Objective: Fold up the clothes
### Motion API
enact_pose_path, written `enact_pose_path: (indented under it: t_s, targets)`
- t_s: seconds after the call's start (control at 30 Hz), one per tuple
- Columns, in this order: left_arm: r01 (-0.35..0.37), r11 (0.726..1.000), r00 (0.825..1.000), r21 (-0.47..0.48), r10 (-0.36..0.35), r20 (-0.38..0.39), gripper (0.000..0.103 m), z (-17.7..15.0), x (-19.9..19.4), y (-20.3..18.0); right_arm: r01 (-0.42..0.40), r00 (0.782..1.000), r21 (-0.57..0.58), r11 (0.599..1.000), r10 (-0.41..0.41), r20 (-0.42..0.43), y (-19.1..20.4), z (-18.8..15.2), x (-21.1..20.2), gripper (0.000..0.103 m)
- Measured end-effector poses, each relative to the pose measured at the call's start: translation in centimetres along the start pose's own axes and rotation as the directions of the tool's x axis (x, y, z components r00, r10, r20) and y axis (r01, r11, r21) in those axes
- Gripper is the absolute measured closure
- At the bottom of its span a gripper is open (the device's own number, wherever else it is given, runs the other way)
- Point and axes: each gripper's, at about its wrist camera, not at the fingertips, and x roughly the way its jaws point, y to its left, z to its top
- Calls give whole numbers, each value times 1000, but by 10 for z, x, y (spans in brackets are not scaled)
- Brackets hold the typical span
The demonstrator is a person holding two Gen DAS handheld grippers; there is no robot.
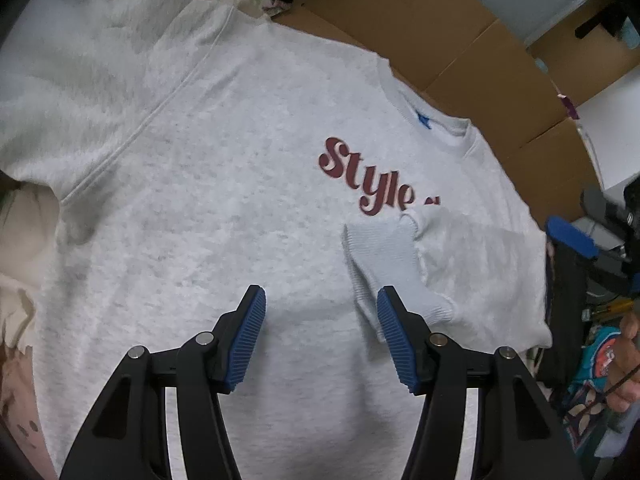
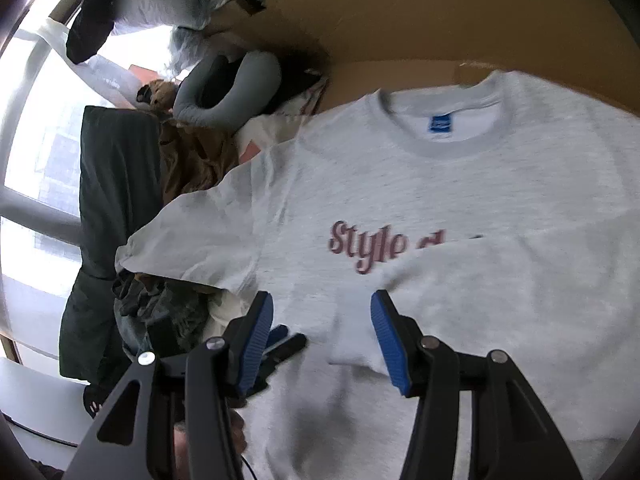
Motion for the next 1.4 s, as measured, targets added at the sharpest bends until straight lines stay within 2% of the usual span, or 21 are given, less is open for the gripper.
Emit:
enact_pose_path:
  t_s: [0.07, 0.1, 0.13, 0.17, 0.2, 0.47, 0.63, 0.7, 0.8, 0.87, 1.03, 1.17, 1.4]
  targets:
    - [14, 1000, 1000, 1, -14, -8, 44, 0, 2, -3, 13, 1000, 4, 1000, -13, 13, -7, -3, -12, 54]
    - [22, 1000, 1000, 1, -22, -11, 41, 0, 2, -4, 19, 1000, 6, 1000, -19, 19, -11, -5, -17, 54]
    - [30, 1000, 999, 2, -30, -12, 35, 0, 3, -6, 22, 999, 10, 1000, -23, 26, -14, -7, -22, 54]
    - [38, 999, 999, 1, -38, -12, 25, 0, 5, -8, 26, 999, 15, 1000, -26, 34, -18, -9, -27, 54]
    - [45, 999, 999, 3, -45, -9, 22, 0, 5, -9, 28, 999, 22, 999, -29, 43, -23, -12, -33, 54]
    - [66, 996, 997, 57, -64, -44, 22, 1, 26, -22, 64, 993, 46, 997, -68, 94, -49, -47, -67, 54]
    - [45, 987, 999, 153, -41, -27, 23, 8, 37, -33, 80, 991, 81, 993, -88, 102, -69, -82, -78, 54]
    - [61, 987, 998, 149, -59, -20, 26, 11, 41, -31, 81, 990, 107, 991, -92, 108, -79, -95, -82, 54]
    - [71, 987, 997, 143, -66, -42, 40, 15, 50, -30, 77, 988, 146, 986, -96, 124, -92, -115, -89, 54]
    - [75, 989, 996, 125, -68, -60, 43, 16, 54, -27, 69, 986, 169, 983, -93, 139, -100, -127, -94, 54]
    - [70, 995, 994, 72, -64, -93, 43, 14, 59, -19, 50, 983, 223, 974, -88, 164, -115, -155, -104, 54]
    - [106, 991, 988, 77, -97, -118, 43, 9, 58, -20, 63, 981, 252, 966, -105, 160, -125, -170, -105, 54]
    - [189, 982, 971, 7, -186, -148, 43, 8, 64, -21, 97, 974, 296, 950, -151, 166, -150, -182, -103, 54]
